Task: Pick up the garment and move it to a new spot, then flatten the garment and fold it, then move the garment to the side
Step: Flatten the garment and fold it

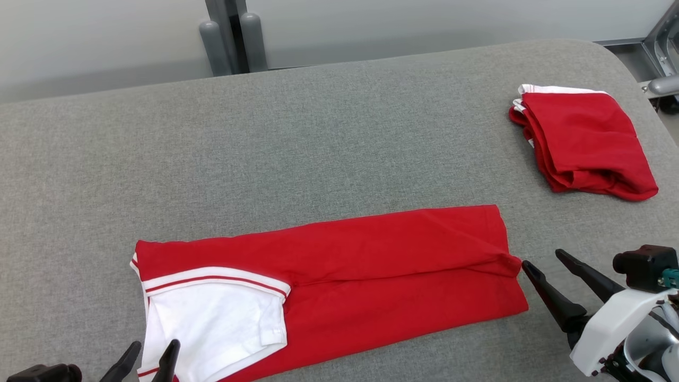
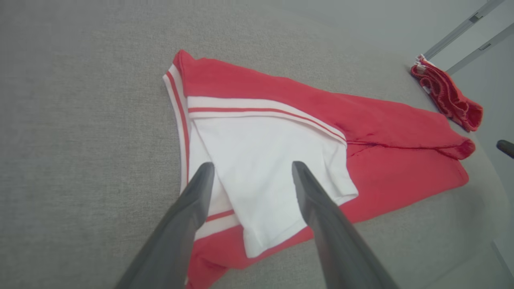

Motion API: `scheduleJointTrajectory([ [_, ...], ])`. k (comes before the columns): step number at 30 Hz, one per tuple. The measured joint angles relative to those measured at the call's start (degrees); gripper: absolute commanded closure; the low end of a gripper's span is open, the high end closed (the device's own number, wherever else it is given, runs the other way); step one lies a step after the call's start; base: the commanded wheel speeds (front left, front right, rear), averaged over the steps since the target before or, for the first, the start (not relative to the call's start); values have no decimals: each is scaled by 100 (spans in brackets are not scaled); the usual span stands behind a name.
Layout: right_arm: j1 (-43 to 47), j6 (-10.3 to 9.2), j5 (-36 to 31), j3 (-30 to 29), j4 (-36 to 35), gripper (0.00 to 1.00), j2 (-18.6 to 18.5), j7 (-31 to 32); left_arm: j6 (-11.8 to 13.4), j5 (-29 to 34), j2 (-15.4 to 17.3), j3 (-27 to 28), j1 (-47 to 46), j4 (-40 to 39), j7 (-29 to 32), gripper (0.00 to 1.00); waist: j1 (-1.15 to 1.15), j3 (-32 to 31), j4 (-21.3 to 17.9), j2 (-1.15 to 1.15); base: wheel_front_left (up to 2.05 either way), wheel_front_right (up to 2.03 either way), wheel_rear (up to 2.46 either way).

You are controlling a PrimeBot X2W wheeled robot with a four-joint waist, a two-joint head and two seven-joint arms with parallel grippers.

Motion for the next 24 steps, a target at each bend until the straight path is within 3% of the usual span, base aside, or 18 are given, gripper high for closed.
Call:
scheduleJointTrajectory([
  [14,156,0,-210,-786,-99,0,323,42,-19,519,-193,-162,-752,-1,-338,0,0,-261,76,0,0,0,0],
  [24,-73,0,-653,-1225,115,0,750,491,-8,769,-711,-374,-1373,542,-695,0,0,-599,208,0,0,0,0],
])
